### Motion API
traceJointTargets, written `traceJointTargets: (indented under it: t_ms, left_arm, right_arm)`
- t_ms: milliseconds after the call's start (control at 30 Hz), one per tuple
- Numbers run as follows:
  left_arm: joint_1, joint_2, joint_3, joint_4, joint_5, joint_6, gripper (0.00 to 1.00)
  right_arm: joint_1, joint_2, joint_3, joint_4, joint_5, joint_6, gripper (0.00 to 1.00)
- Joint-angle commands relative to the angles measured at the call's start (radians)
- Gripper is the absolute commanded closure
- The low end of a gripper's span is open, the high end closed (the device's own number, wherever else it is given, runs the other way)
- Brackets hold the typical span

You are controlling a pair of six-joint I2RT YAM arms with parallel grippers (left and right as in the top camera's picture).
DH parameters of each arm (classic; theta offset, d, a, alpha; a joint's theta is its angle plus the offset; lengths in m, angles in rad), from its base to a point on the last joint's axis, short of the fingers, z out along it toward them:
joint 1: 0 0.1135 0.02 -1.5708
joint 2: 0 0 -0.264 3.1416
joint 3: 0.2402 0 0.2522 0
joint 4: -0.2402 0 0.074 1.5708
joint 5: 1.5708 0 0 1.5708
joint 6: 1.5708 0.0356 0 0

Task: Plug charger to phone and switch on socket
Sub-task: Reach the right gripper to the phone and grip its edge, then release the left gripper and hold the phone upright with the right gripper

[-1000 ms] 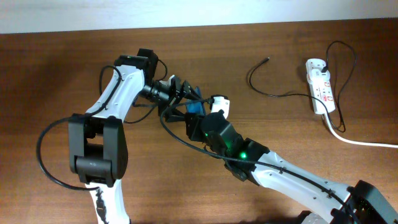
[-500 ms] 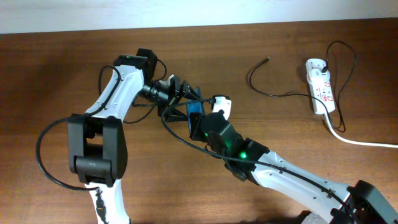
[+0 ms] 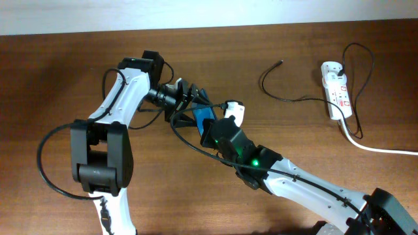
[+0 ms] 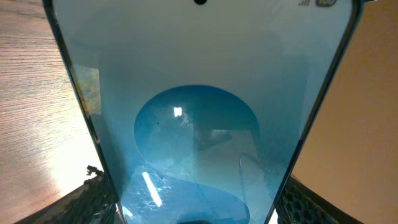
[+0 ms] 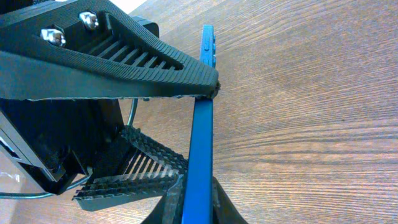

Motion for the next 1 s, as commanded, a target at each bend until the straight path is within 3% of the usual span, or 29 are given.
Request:
traceJointTargets:
  t_ms: [0,367,767,967]
  left_arm:
    - [-0.007,0.006,0.020,-0.001,0.030,0.020,0.26]
    - [-0.007,0.006,0.020,-0.001,0.004,0.020,0.00]
    - [0.000,0.006,0.020,-0.010,-0.128,0.024,0.01]
    - [0.107,-0.033,0.032,-0.099,-0.125,0.230,0.01]
  right_arm:
    - [0.006,-0.002,0.012,0.025,-0.025,-0.010,0.88]
    - [0.006,-0.002,0.012,0.024,-0.025,-0.010,0.89]
    - [-0.057,-0.009,0.012,-0.021,-0.032,-0.010,0.93]
    - [-0.101,-0.062,0.012,-0.059,-0.031,-0.010,0.93]
